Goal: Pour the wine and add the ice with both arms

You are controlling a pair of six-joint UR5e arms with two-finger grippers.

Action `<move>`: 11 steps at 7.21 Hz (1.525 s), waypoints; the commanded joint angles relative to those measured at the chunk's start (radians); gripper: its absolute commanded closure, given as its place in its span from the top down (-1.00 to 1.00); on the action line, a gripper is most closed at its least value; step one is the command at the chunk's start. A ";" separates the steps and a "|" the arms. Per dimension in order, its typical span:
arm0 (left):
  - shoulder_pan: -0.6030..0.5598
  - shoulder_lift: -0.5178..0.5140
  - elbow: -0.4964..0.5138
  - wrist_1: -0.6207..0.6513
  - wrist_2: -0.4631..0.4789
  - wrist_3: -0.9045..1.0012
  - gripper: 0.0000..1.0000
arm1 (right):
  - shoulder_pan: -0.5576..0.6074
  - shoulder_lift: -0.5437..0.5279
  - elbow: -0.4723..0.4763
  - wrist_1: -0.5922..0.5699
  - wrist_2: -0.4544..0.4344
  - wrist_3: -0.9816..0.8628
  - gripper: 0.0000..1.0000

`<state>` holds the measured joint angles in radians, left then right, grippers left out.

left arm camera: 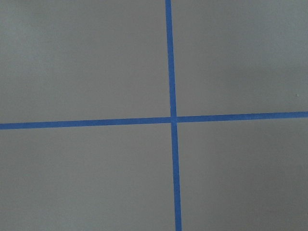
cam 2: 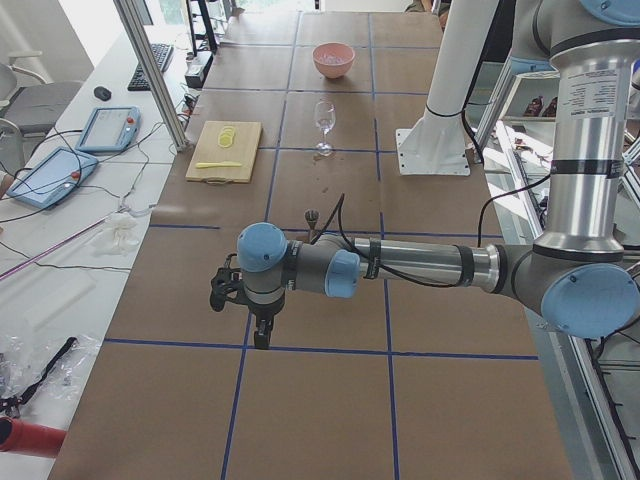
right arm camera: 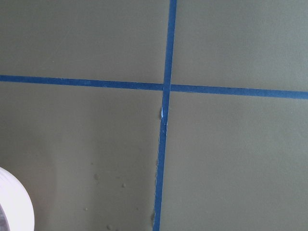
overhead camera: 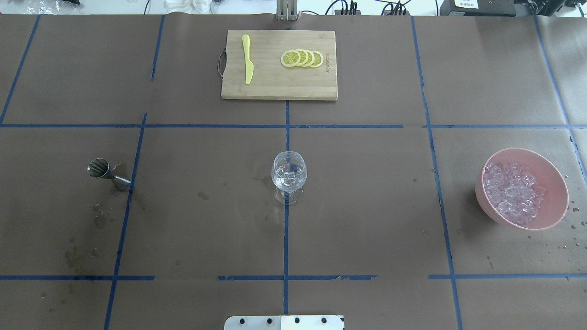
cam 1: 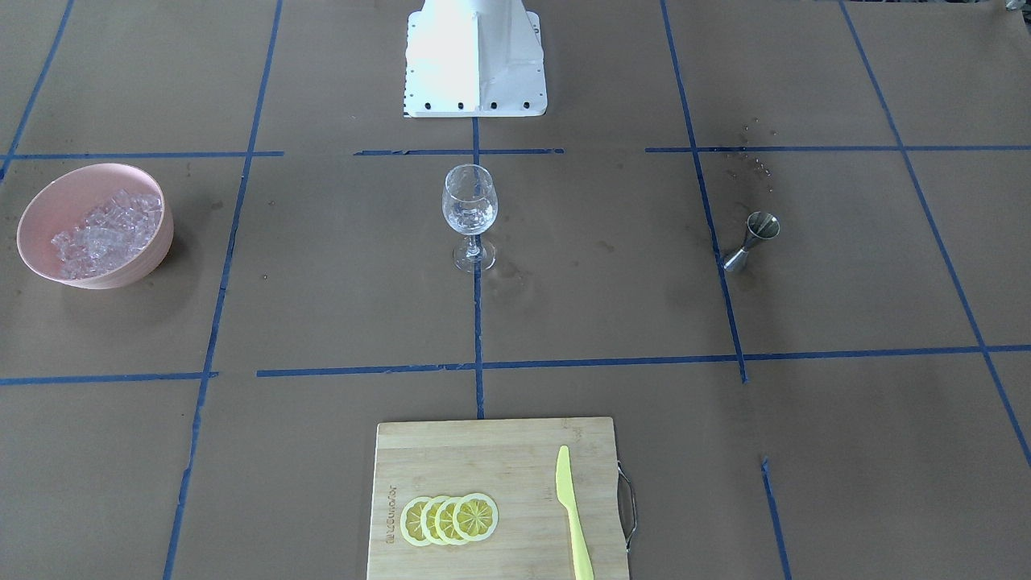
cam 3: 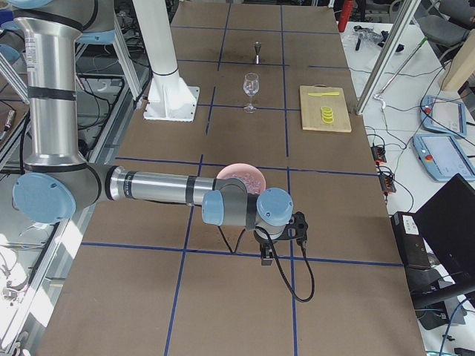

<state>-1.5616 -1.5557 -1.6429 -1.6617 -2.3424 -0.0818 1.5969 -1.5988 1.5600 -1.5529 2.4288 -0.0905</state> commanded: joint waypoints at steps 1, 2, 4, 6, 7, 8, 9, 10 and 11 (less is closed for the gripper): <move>0.000 0.002 -0.009 0.017 0.000 0.004 1.00 | 0.000 0.003 -0.001 0.000 -0.027 0.005 1.00; 0.000 0.002 -0.011 0.017 0.000 0.007 1.00 | 0.000 0.011 -0.001 -0.003 -0.028 0.015 1.00; 0.000 0.000 -0.014 0.017 0.000 0.005 1.00 | 0.000 0.025 0.002 -0.006 -0.031 0.044 1.00; 0.000 0.002 -0.015 0.016 0.000 0.007 1.00 | 0.000 0.025 0.009 -0.006 -0.030 0.048 1.00; 0.000 0.000 -0.015 0.016 0.000 0.007 1.00 | 0.000 0.031 0.020 -0.001 -0.030 0.066 1.00; 0.000 0.000 -0.015 0.016 -0.002 0.007 1.00 | -0.001 0.039 0.025 -0.001 -0.030 0.107 1.00; 0.000 0.002 -0.021 0.016 -0.002 0.007 1.00 | -0.002 0.039 0.023 0.000 -0.030 0.107 1.00; 0.000 0.002 -0.020 0.014 -0.002 0.007 1.00 | -0.002 0.039 0.023 0.000 -0.028 0.107 1.00; 0.000 0.002 -0.020 0.016 -0.002 0.007 1.00 | -0.002 0.039 0.023 0.000 -0.027 0.107 1.00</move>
